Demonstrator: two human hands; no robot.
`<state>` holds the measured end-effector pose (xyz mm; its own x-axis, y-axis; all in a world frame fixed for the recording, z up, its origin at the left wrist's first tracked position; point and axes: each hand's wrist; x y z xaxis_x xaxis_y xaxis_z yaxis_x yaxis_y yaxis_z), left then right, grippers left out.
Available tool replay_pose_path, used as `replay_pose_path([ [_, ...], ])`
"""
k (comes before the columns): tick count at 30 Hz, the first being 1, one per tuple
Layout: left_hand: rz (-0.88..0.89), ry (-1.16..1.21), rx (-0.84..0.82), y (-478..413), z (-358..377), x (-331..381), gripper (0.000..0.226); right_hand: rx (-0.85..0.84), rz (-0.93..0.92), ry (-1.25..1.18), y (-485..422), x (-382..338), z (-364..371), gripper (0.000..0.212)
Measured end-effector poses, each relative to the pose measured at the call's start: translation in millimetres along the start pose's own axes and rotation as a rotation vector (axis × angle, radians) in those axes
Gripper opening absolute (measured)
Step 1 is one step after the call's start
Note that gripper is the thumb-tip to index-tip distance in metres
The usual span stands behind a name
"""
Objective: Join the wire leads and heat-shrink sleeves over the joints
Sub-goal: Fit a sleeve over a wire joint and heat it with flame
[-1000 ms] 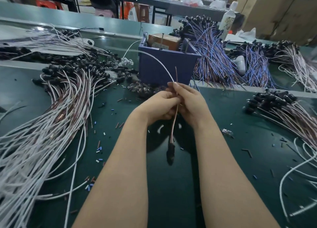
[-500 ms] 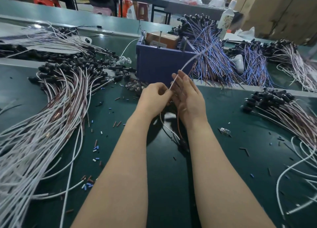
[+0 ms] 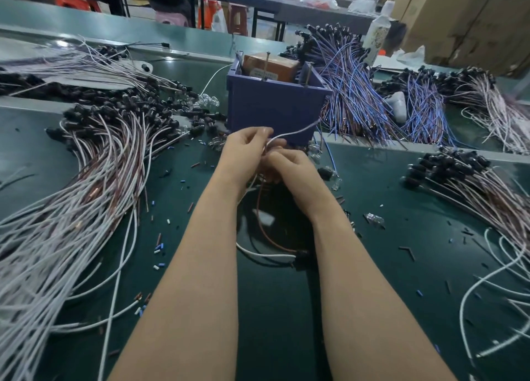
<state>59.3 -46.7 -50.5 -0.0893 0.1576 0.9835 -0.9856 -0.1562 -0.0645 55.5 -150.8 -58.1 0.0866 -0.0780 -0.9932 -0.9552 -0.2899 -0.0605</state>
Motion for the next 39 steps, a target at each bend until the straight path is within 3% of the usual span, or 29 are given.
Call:
replay_pose_path([
  [2, 0.016, 0.059, 0.028, -0.4, -0.1, 0.4, 0.017, 0.010, 0.002, -0.026, -1.1, 1.2, -0.5, 0.027],
  [5, 0.060, 0.043, 0.133, -4.4, -3.5, 0.0, 0.014, 0.108, 0.003, -0.255, -4.9, 4.1, -2.9, 0.024],
  [10, 0.083, -0.336, 0.130, -7.0, -3.1, -8.1, 0.018, 0.338, 0.016, -0.646, -6.9, 5.4, -13.1, 0.023],
  [13, 0.130, -0.625, 0.128, -4.0, 0.1, -10.5, 0.021, 0.352, -0.006, -0.653, -6.0, 6.4, -15.1, 0.021],
  [18, 0.170, -0.779, 0.152, -1.6, 1.7, -11.2, 0.019, 0.387, -0.026, -0.642, -6.2, 4.7, -15.6, 0.021],
  [25, 0.308, -0.746, 0.024, 1.6, 10.7, -10.6, 0.024, 0.240, -0.008, -0.522, -6.0, 3.8, -8.4, 0.022],
  [32, 0.299, -0.787, 0.016, 1.6, 11.2, -12.4, 0.019, 0.461, 0.008, -0.639, -7.9, 5.5, -17.4, 0.021],
  [36, 0.285, -0.741, 0.143, -0.2, 7.3, -11.6, 0.019, 0.510, 0.027, -0.703, -7.2, 3.4, -18.3, 0.022],
  [39, 0.260, -0.485, 0.294, -0.6, 2.6, -6.3, 0.012, 0.497, -0.017, -0.603, -7.3, 5.1, -15.6, 0.022],
])
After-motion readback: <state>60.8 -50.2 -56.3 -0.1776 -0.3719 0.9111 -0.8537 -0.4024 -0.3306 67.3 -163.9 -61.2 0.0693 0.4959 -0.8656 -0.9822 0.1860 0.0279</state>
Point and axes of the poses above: each hand's wrist, its own y-axis away from the middle knuckle, its own z-axis out of the palm, x = y × z, and after that the axes turned 4 degrees about z, right-handed
